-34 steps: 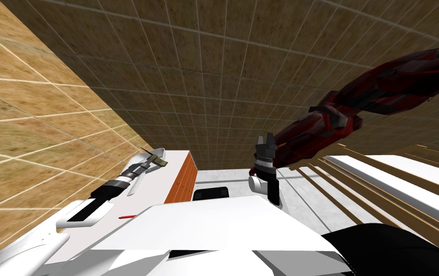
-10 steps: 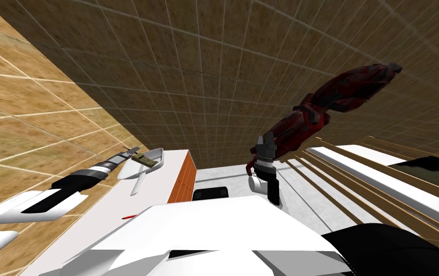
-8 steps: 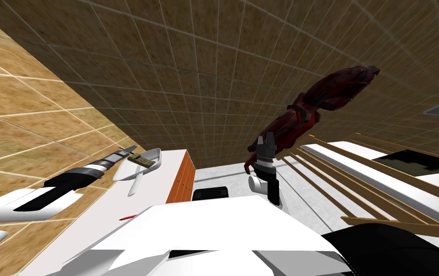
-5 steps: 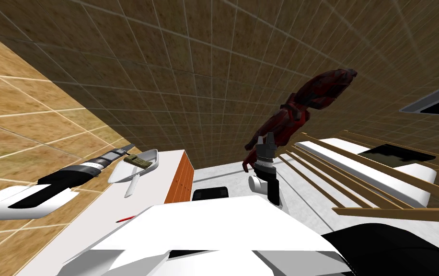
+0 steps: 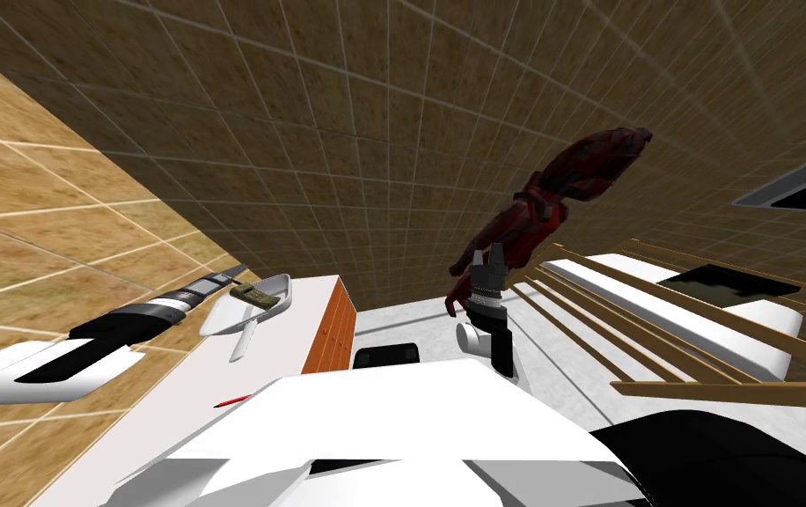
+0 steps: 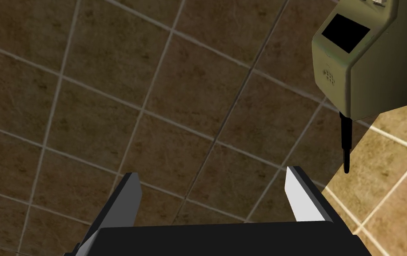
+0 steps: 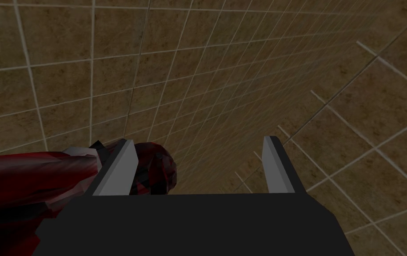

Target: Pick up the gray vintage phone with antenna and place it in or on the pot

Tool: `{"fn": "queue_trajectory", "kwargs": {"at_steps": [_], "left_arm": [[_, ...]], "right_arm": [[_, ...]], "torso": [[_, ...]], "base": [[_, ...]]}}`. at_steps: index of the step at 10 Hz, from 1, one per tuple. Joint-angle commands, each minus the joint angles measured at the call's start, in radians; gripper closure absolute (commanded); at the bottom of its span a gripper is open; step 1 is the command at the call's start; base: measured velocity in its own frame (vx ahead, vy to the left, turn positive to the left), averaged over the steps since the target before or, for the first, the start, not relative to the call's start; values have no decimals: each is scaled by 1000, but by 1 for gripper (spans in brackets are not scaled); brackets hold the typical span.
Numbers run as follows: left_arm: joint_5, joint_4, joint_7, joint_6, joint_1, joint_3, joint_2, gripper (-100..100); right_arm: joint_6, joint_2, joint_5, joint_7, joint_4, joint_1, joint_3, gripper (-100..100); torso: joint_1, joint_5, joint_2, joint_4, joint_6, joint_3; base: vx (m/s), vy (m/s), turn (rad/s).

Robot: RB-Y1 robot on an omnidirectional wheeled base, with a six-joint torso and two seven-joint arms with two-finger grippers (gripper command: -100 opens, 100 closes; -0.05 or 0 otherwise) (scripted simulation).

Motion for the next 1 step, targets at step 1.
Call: {"fn": "queue_trajectory", "kwargs": {"at_steps": [1], "left_arm": [[0, 0, 0, 0, 0, 0, 0, 0]], "right_arm": [[0, 0, 0, 0, 0, 0, 0, 0]], "torso": [[0, 0, 0, 0, 0, 0]], "base": [[0, 0, 0]]}}
